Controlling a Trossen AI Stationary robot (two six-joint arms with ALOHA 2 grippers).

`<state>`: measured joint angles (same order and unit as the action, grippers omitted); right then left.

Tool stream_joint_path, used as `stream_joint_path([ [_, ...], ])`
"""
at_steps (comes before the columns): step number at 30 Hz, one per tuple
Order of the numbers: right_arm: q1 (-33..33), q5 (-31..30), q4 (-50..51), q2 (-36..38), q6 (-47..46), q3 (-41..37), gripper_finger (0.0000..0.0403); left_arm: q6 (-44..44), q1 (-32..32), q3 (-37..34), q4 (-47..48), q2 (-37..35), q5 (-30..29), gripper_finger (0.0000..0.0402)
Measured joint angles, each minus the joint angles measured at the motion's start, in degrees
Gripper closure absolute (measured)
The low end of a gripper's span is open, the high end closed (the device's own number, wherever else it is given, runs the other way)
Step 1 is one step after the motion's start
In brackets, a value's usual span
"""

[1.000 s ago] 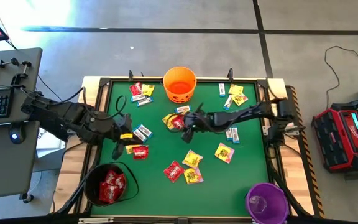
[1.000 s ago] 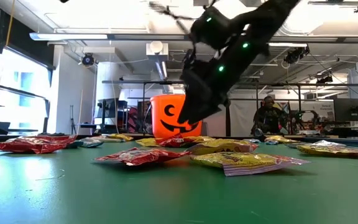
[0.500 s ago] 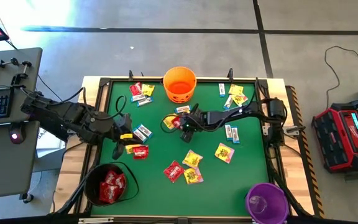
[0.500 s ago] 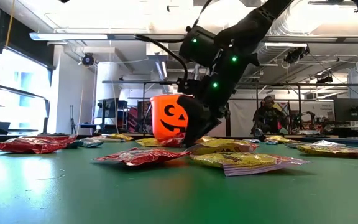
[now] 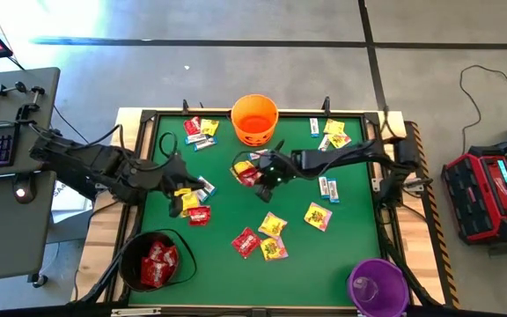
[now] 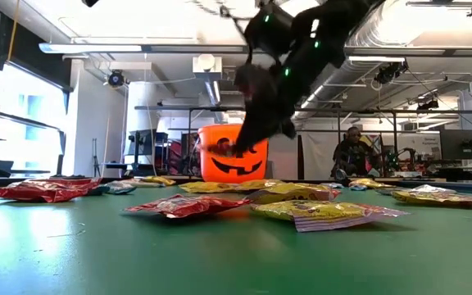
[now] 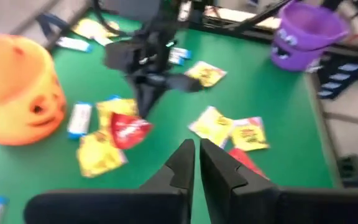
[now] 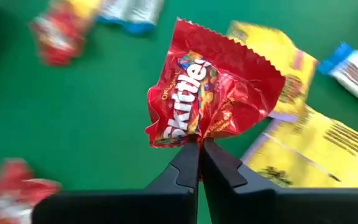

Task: Sort candy by brand, put in halloween buckets
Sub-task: Put the red candy into the black bucket

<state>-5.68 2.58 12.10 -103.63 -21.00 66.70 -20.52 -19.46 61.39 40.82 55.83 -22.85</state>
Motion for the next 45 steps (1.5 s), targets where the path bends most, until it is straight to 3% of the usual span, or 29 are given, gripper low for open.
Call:
stream_joint_path([
  [8, 0.0, 11.2, -4.1, 7.6, -4.9, 0.0, 0.0402, 18.0, 0.0, 0.0, -2.3, 5.8, -2.7, 0.0313],
  [16, 0.2, 13.7, -9.1, 9.8, -9.1, 0.0, 0.0402, 38.4, 0.0, 0.0, -8.7, 12.4, -13.6, 0.0255],
  [22, 0.5, 17.1, -12.5, 9.9, -10.2, 0.0, 0.0403, 49.2, 1.1, -0.1, -10.8, 14.6, -12.9, 0.0243],
  [31, 0.5, 21.5, -18.0, 9.9, -12.2, 0.0, 0.0403, 55.8, 4.0, 0.0, -11.0, 16.2, -11.9, 0.0243],
  [36, 0.5, 21.7, -18.8, 9.9, -12.6, 0.0, 0.0403, 57.2, 4.1, 0.0, -11.3, 16.4, -10.8, 0.0270],
  [45, 0.5, 21.2, -18.9, 9.9, -12.0, 0.0, 0.0392, 58.3, 4.1, 0.0, -11.1, 16.4, -10.7, 0.0393],
])
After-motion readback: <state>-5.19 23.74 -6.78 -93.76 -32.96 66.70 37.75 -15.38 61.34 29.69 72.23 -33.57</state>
